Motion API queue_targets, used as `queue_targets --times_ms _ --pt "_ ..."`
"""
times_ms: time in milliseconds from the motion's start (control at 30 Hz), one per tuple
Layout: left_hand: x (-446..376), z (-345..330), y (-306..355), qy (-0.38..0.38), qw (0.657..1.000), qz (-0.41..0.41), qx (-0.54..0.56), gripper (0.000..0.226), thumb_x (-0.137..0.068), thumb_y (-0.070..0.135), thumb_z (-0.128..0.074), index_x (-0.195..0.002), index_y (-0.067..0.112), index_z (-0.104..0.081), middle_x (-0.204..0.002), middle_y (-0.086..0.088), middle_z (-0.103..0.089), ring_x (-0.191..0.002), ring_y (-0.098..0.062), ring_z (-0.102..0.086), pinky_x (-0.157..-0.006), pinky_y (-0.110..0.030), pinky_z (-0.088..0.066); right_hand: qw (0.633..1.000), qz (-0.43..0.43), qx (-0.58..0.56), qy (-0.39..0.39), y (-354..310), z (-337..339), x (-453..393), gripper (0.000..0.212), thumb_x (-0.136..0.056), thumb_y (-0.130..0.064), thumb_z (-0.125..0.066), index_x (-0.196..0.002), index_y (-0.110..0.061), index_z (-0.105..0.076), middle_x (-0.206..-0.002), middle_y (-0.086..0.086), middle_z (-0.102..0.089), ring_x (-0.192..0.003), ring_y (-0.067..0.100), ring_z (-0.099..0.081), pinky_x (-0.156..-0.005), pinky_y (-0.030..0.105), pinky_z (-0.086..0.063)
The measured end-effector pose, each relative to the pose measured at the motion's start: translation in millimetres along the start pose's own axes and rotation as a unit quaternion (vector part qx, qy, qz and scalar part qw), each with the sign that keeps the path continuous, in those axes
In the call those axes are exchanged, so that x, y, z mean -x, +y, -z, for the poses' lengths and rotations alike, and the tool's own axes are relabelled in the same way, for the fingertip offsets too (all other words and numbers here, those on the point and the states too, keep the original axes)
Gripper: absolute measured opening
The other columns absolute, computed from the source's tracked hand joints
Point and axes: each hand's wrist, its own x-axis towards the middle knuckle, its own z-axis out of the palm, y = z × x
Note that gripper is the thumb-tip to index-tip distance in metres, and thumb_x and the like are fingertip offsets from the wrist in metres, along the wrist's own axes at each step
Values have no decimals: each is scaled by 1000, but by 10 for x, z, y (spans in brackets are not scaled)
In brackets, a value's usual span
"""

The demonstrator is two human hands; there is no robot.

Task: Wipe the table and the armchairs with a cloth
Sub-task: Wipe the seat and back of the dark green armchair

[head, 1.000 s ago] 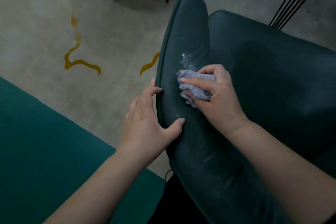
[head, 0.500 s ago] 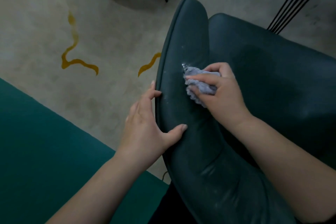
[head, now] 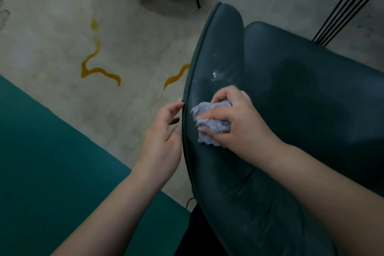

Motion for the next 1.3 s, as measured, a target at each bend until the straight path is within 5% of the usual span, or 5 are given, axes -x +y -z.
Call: queue_targets --times_ms 300,767,967,1200,1300 --pt "-5 -36 -31 10 1000 6 25 50 -90 6 -39 -114 49 -48 -125 22 -54 -114 1 -52 -92 -14 -40 998 21 46 34 -15 -47 -277 32 -76 -34 -75 -103 -16 -73 -106 7 -54 -101 28 -42 -90 37 -41" --pt "-74 -118 228 34 989 -14 -144 47 -90 19 -56 -130 39 -45 -143 25 -34 -128 -3 -39 -107 -30 -35 988 -1 -22 153 346 30 -493 32 -79 -28 -74 -109 -18 -71 -102 4 -45 -101 22 -44 -93 15 -34" --pt "-293 -212 320 30 979 -13 -199 56 -85 30 -63 -137 30 -43 -151 19 -28 -136 -8 -32 -111 -30 -29 974 -51 -111 189 428 -21 -500 32 -73 -22 -80 -103 -17 -71 -104 6 -43 -103 31 -48 -93 36 -45" --pt "-375 -308 316 46 976 -22 -213 62 -83 27 -65 -139 32 -38 -153 16 -24 -137 -5 -26 -106 -18 -20 932 -106 -228 261 409 -25 -323 22 -78 -15 -75 -97 -18 -66 -103 0 -44 -94 -3 -53 -85 8 -41" --pt "-416 -351 326 51 972 -30 -225 67 -83 27 -65 -142 31 -35 -154 13 -23 -137 -8 -25 -106 -20 -19 955 -60 -164 242 370 61 -675 37 -77 -26 -76 -112 -21 -65 -107 6 -47 -100 12 -52 -91 18 -43"
